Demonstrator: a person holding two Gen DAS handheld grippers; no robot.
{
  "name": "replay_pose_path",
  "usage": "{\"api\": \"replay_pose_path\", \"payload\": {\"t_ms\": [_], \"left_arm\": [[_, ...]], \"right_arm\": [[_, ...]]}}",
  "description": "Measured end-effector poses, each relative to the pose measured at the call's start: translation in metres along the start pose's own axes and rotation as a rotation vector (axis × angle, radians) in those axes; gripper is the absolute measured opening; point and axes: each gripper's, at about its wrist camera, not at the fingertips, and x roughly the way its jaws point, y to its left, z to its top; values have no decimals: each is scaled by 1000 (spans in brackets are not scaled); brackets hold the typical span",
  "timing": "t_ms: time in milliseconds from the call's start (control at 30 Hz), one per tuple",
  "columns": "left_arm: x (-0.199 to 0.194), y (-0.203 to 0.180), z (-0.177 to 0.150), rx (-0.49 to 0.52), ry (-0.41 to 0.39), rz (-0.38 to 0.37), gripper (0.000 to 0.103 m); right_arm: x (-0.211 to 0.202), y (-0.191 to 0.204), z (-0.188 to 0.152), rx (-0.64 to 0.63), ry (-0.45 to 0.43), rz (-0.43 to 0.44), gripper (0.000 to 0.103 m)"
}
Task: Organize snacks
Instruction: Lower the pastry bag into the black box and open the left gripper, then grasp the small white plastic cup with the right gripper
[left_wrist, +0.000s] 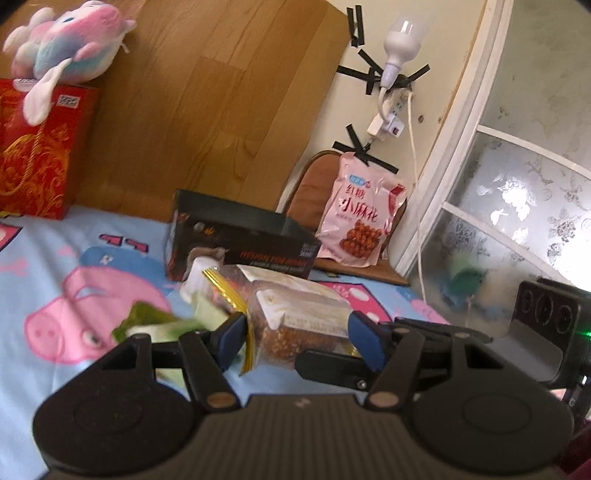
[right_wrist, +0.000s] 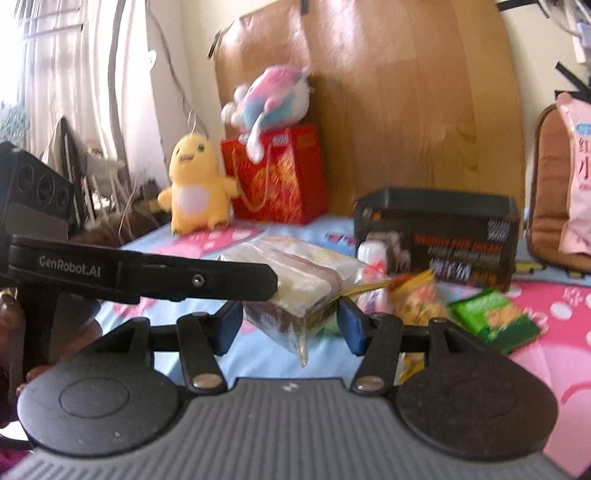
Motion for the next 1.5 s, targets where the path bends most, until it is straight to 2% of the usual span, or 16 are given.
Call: {"api": "replay_pose_path", "payload": {"t_ms": [133,267,367,667,833,933,1000,1033,1067,1133,1233,1300,1367,1500], "left_arm": [[10,1,-6,-6,31,-15,62],[21,9,-21,-58,86,-11,62],[19,10,-18,-50,79,-8,62],[38,8,28,10,30,-27,62],[75,10,73,42,-3,-34,66],[112,18,102,43,-13,-20,70],[140,26,114,44,9,28,71],[149,31,117,26,25,56,70],[151,35,119,-4,29,56,69],[138,40,115,-24,-5,10,71],[115,42,98,7,-42,18,71],[107,46,85,-16,-19,10,71],[106,50,76,-37,16,17,71],[119,51,61,-47,118,103,70]], "right_arm": [[-5,-9,1,23,-10,-15,59],[-1,-15,-13,55,42,-30,59],[3,-16,-19,64,64,-24,59],[6,-27,7,28,-40,-49,59],[19,-53,35,-1,-85,-81,59],[38,-73,59,-31,-117,-126,59],[56,-86,73,-36,-130,-167,64],[66,-92,77,-50,-132,-200,72],[74,-98,79,-71,-136,-252,73],[78,-108,80,-76,-117,-314,71],[49,-122,65,-9,-147,-267,71],[35,-130,50,25,-119,-270,70],[27,-141,35,74,-74,-292,63],[29,-164,15,229,15,-352,50]]}}
